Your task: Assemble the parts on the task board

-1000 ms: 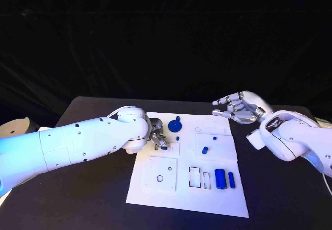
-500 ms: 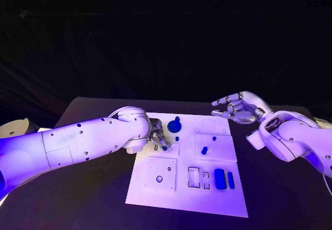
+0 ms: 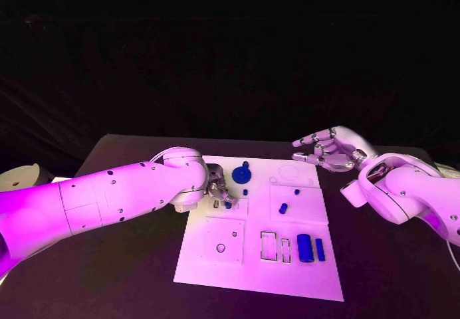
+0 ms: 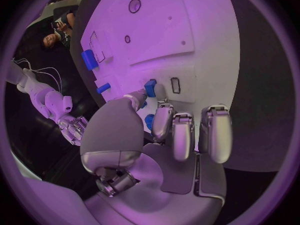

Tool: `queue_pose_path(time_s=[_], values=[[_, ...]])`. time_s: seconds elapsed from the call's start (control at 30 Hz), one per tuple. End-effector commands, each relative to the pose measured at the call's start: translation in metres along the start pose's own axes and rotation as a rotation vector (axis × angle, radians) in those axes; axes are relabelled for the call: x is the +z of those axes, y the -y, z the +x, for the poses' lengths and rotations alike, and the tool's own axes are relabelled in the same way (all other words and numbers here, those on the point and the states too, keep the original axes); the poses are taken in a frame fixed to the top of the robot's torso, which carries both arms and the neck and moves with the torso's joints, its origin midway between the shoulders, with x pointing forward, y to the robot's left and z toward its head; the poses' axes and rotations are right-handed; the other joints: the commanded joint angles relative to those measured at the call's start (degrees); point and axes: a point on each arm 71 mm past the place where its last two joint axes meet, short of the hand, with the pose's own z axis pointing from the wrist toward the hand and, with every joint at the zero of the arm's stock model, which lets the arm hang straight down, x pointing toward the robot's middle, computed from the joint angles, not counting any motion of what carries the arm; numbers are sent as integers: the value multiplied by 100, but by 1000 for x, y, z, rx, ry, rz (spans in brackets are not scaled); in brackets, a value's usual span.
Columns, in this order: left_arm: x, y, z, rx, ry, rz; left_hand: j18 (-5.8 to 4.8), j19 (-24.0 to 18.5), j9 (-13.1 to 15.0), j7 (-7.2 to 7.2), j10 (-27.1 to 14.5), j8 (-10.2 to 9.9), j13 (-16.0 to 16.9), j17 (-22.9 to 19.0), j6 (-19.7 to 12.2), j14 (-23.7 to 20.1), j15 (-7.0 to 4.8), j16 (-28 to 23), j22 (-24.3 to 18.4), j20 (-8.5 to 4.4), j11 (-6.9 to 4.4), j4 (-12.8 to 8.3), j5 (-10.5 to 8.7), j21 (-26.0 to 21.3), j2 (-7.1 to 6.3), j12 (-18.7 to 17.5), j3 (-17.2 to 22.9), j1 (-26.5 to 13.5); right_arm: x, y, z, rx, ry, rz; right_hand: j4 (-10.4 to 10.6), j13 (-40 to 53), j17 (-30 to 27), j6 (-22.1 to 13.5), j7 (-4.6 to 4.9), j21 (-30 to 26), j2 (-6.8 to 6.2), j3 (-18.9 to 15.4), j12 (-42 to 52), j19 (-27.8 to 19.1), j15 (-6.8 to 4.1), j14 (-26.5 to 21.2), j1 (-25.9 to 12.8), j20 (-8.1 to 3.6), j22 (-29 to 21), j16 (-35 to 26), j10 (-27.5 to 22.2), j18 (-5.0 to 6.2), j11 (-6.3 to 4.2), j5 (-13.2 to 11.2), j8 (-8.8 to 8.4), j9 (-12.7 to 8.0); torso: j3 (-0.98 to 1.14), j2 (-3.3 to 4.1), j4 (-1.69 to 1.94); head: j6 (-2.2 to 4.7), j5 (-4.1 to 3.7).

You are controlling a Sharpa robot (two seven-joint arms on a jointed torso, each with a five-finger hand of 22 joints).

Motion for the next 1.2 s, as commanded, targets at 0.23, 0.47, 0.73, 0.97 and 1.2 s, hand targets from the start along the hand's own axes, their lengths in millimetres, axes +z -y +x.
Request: queue_pose_path(time_s=[0.23, 0.47, 0.73, 0.97, 1.2], values=[[3, -8, 4, 2, -41, -53, -61, 380, 44, -21, 77, -106, 47, 1507, 147, 603, -48, 18, 1022, -51, -17, 84, 4, 61, 35, 50, -979, -381, 0, -1, 2, -7, -18, -11, -15, -37, 960, 20, -11, -37, 13, -35, -56, -49, -1, 445, 27, -5, -30, -41, -48, 86, -6, 31, 26, 7, -3, -1, 1, 11, 10], [3, -11, 2, -20, -27, -59, -65, 390, 94, -31, 102, -185, 84, 1507, 189, 603, -59, 18, 1048, -64, -27, 98, -7, 69, 263, 65, -1804, -513, 0, -1, 2, -6, -19, -12, -7, -85, 958, 17, -10, -43, 13, -57, -123, -52, 0, 445, 6, -5, -40, -44, -78, 88, -5, 26, 25, 6, -6, -1, 4, 17, 7], [1, -11, 0, -64, -8, -46, -63, 386, 119, -34, 111, -199, 99, 1507, 200, 603, -62, 18, 1041, -67, -30, 100, -16, 63, 351, 75, -2019, -528, 1, 0, 2, -6, -18, -9, -4, -102, 959, 16, -10, -48, 14, -65, -144, -55, 1, 446, -1, -5, -47, -43, -88, 89, -4, 27, 24, 6, -4, -1, -1, 38, 8], [-9, -8, -12, -112, 9, -10, -43, 349, 137, -20, 60, -227, 18, 1507, 156, 603, -61, 18, 965, -65, -21, 96, -11, 13, 387, -12, -2182, -507, 1, 2, 3, -4, -20, -3, -4, -105, 960, 16, -10, -49, 14, -66, -148, -56, 1, 446, -2, -4, -48, -43, -89, 89, -4, 27, 24, 6, -3, -1, -5, 66, 7], [-22, -13, -43, -83, -29, -8, 101, 44, 66, 200, -501, -534, -710, 1507, -393, 603, 80, 18, 360, 40, 171, 91, 3, -405, 427, -769, -2468, 35, 1, 5, 4, -4, -20, 5, -4, -105, 960, 16, -10, -49, 14, -66, -148, -56, 1, 446, -2, -4, -48, -43, -89, 89, -4, 27, 24, 6, 7, -7, -4, 73, 2]])
